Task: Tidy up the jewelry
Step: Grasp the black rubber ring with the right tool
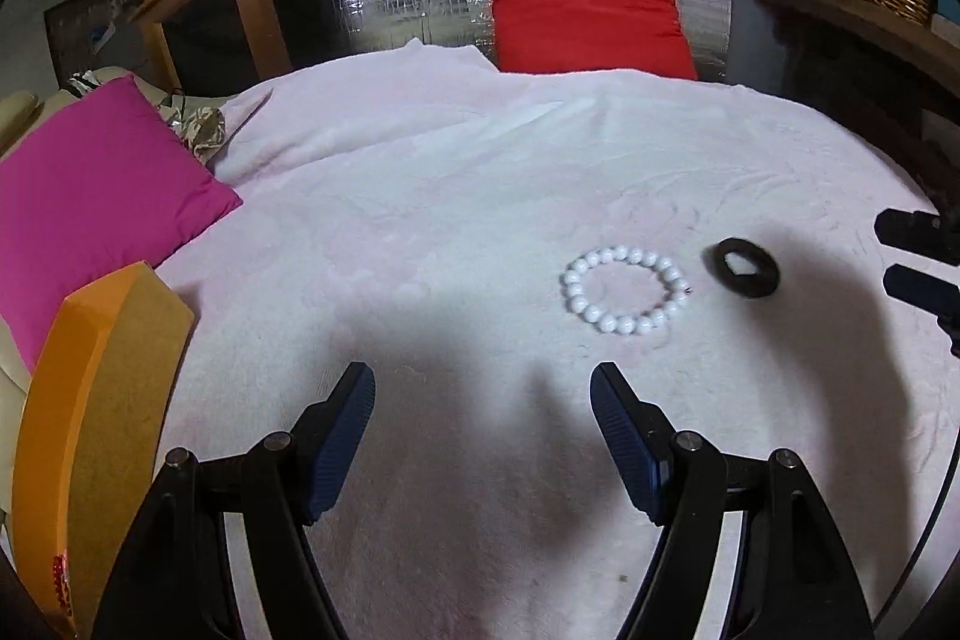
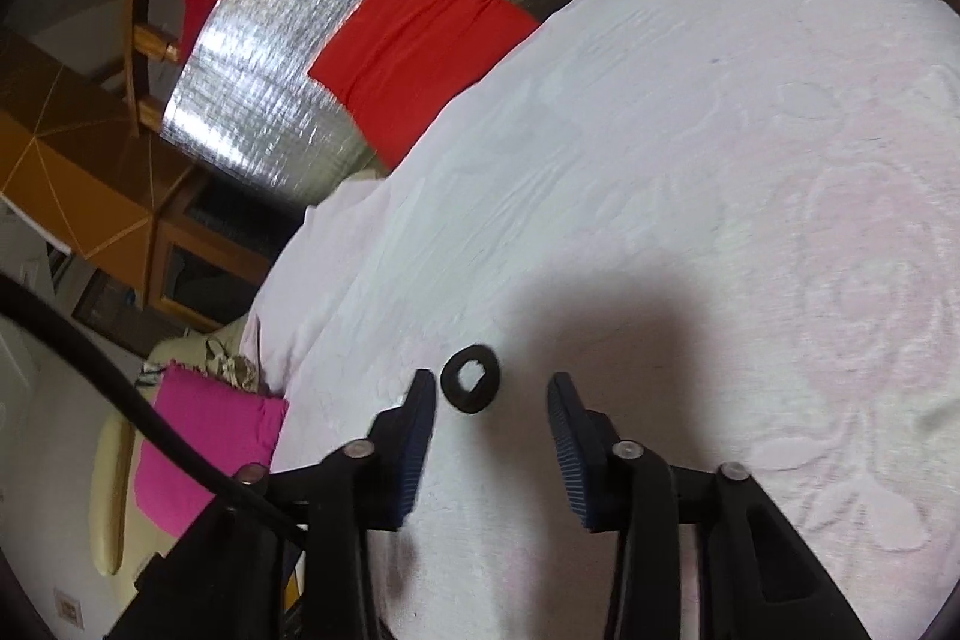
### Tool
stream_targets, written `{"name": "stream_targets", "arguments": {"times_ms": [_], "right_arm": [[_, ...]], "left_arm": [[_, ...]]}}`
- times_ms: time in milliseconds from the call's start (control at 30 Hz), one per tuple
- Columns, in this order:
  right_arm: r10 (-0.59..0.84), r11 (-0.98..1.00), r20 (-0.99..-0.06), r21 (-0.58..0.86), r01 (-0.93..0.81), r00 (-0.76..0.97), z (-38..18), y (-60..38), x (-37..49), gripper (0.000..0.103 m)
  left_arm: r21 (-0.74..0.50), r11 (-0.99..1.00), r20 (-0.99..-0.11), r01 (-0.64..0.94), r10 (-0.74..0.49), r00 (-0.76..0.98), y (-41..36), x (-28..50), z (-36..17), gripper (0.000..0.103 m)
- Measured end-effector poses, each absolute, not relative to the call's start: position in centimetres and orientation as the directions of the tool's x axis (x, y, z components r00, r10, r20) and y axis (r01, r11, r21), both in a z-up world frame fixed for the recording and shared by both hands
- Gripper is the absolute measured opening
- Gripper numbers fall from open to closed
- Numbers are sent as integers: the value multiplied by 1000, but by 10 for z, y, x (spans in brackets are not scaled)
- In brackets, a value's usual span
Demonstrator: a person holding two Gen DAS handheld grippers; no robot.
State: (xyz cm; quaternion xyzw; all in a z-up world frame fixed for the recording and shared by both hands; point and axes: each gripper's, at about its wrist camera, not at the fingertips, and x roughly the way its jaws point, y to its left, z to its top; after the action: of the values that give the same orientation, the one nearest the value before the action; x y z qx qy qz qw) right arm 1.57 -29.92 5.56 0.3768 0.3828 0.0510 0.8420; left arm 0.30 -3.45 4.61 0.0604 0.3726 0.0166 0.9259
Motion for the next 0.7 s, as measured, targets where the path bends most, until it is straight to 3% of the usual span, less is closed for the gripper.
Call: {"name": "stream_targets", "arguments": {"times_ms": [700], "right_arm": [[318, 762, -662, 604, 231, 679, 27, -255, 58, 35]], "left_arm": [[109, 994, -701, 29, 56, 711, -7, 13, 55, 75]]}}
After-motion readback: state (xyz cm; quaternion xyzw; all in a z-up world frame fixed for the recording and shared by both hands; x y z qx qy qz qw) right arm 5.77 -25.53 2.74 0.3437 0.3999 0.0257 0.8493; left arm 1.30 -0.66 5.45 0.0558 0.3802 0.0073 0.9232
